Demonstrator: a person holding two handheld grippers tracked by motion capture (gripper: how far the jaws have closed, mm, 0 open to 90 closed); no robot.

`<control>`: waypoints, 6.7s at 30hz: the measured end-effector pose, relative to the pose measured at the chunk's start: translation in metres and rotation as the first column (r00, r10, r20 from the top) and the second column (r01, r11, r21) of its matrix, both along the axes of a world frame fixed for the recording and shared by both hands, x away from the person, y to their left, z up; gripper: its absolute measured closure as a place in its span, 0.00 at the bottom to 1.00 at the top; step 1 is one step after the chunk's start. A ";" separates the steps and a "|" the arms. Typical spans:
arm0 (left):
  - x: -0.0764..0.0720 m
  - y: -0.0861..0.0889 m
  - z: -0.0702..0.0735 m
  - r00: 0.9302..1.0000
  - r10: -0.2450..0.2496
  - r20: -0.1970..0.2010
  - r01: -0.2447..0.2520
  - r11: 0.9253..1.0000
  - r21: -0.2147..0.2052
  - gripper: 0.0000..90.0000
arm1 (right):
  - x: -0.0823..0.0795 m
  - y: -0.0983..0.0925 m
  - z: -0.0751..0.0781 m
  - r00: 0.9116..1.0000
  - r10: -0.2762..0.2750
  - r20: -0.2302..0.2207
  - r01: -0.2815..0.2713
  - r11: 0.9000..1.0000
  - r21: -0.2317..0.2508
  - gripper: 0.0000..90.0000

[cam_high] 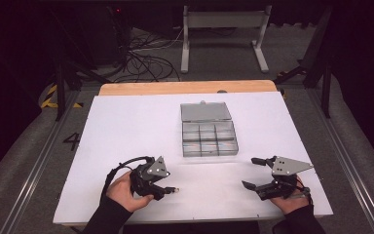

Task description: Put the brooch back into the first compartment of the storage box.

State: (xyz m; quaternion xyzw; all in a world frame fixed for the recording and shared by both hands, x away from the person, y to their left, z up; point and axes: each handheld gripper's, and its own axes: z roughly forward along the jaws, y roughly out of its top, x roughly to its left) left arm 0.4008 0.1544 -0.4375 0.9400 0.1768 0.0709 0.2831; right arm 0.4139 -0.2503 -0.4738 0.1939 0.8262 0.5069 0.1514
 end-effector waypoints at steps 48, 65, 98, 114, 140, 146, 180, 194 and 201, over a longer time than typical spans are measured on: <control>0.005 -0.024 -0.024 0.994 -0.099 -0.044 0.106 0.973 0.205 0.78 | 0.000 0.000 0.000 1.000 0.010 -0.004 -0.010 1.000 0.001 0.17; 0.005 -0.023 -0.024 0.993 -0.103 -0.049 0.111 0.973 0.204 0.92 | 0.000 0.001 -0.001 1.000 0.013 -0.008 -0.013 1.000 0.004 0.17; 0.011 0.005 0.008 1.000 -0.018 -0.001 0.017 0.993 -0.118 0.92 | 0.000 0.001 -0.001 1.000 0.010 -0.011 -0.010 1.000 0.001 0.17; 0.008 0.014 0.018 1.000 0.006 0.026 0.000 0.976 -0.216 0.92 | 0.001 0.001 -0.001 1.000 0.012 -0.012 -0.012 1.000 -0.003 0.17; 0.018 0.011 0.036 0.997 0.070 0.027 -0.060 0.965 -0.254 0.92 | 0.001 0.001 -0.001 1.000 0.015 -0.014 -0.015 1.000 -0.002 0.17; 0.025 0.006 0.042 0.997 0.071 0.030 -0.061 0.965 -0.253 0.92 | 0.001 0.001 -0.001 1.000 0.015 -0.014 -0.016 1.000 -0.002 0.17; 0.079 -0.011 0.058 0.987 0.156 -0.027 -0.152 0.891 -0.427 0.92 | 0.000 -0.001 -0.001 1.000 0.019 -0.015 -0.019 1.000 0.020 0.17; 0.093 -0.018 0.052 0.974 0.225 -0.025 -0.211 0.868 -0.450 0.92 | 0.000 -0.002 0.000 1.000 0.020 -0.014 -0.020 1.000 0.021 0.17; 0.099 -0.025 0.048 0.965 0.261 0.015 -0.226 0.865 -0.447 0.92 | 0.000 -0.002 0.000 1.000 0.022 -0.013 -0.022 1.000 0.021 0.17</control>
